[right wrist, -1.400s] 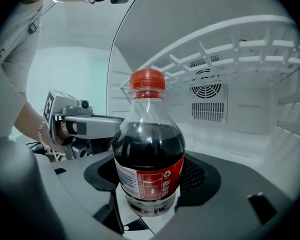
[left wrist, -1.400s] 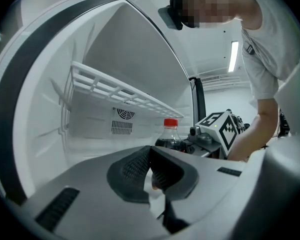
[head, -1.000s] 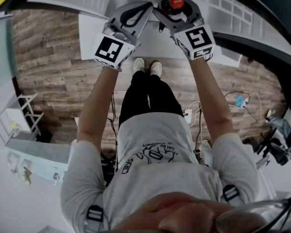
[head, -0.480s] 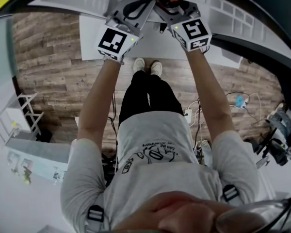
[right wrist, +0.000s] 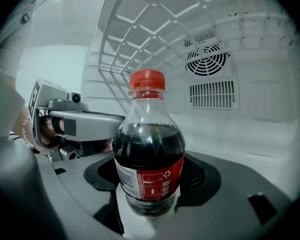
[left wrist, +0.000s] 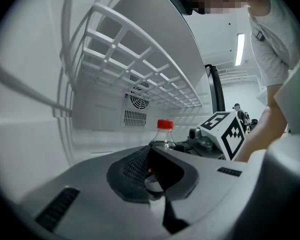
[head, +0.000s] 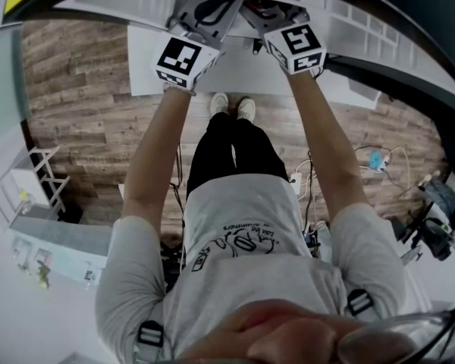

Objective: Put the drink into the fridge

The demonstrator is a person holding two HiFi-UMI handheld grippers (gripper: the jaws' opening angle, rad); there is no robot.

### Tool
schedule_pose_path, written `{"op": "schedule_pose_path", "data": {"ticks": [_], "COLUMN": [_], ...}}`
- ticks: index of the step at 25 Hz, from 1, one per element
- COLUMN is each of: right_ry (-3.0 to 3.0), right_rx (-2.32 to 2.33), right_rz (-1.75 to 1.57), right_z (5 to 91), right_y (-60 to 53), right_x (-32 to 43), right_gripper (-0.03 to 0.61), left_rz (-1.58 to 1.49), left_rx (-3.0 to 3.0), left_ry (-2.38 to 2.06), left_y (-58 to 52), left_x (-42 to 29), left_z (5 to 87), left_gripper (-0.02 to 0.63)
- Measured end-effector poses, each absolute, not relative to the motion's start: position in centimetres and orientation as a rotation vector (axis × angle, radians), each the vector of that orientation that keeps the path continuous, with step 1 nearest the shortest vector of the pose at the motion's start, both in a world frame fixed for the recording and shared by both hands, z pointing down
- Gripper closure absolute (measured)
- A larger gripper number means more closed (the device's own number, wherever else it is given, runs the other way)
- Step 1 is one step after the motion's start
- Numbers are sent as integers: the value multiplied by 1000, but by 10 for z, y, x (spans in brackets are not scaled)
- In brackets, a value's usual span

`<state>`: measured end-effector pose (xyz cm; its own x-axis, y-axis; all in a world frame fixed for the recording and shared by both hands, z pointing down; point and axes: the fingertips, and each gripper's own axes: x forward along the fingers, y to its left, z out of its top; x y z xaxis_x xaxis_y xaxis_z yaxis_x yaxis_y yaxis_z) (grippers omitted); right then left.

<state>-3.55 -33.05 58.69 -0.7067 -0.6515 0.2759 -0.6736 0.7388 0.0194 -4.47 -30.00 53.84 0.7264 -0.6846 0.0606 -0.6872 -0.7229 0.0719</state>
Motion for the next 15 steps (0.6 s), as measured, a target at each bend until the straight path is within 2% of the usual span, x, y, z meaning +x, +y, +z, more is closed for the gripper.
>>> {"op": "schedule_pose_path", "data": {"ticks": [15], "right_ry": [-2665], "right_rx": [1017], "right_rz": [126], "right_z": [598], "right_y": [-338], "right_x": [-40], "right_gripper": [256], "left_rz": [98], "left_rx": [2783], "left_ry": [-1193], "left_y": [-307], "left_x": [-48], "left_z": [545], "left_gripper": [612]}}
